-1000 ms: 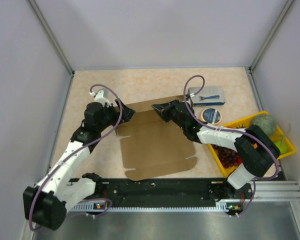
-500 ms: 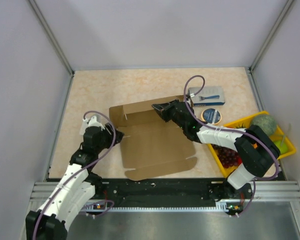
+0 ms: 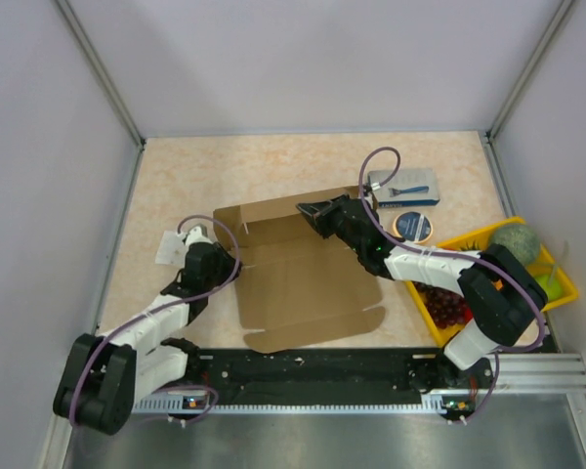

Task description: Fold the paper box

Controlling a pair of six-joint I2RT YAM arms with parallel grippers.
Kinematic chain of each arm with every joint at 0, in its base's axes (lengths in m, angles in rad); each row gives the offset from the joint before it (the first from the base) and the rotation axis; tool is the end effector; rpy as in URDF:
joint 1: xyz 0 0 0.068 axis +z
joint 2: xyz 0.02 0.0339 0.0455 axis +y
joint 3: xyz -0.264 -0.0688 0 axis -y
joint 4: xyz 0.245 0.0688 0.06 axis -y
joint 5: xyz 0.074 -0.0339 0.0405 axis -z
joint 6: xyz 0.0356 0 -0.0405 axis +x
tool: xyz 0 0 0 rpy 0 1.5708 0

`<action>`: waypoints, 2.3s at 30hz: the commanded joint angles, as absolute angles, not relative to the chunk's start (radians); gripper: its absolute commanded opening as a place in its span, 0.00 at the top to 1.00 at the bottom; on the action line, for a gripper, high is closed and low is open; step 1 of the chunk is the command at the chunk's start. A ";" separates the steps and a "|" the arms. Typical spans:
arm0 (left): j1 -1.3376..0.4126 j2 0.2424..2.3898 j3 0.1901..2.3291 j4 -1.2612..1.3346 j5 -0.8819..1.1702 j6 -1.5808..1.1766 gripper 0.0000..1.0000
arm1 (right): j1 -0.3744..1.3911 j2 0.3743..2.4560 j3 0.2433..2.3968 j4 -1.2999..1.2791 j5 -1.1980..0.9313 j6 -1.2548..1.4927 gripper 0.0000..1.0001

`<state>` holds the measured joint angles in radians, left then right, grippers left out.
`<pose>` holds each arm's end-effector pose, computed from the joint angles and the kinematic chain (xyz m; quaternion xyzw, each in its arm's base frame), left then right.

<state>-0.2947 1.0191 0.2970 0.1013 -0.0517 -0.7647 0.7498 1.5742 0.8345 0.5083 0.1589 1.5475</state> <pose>0.1864 -0.0547 0.1577 -0.2185 0.8618 -0.2112 0.4061 0.2589 0.2334 0.2316 0.3489 0.7011 0.5390 0.3103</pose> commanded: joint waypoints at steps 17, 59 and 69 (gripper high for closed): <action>-0.313 1.221 0.440 0.155 -0.246 -0.815 0.48 | 0.750 1.568 0.853 0.449 0.176 1.531 1.00; -0.422 1.503 0.453 0.531 0.026 -0.785 0.51 | 0.762 1.554 0.828 0.420 0.181 1.595 1.00; -0.422 1.025 0.431 0.165 -0.041 -0.624 0.27 | 0.750 1.557 0.822 0.433 0.175 1.589 1.00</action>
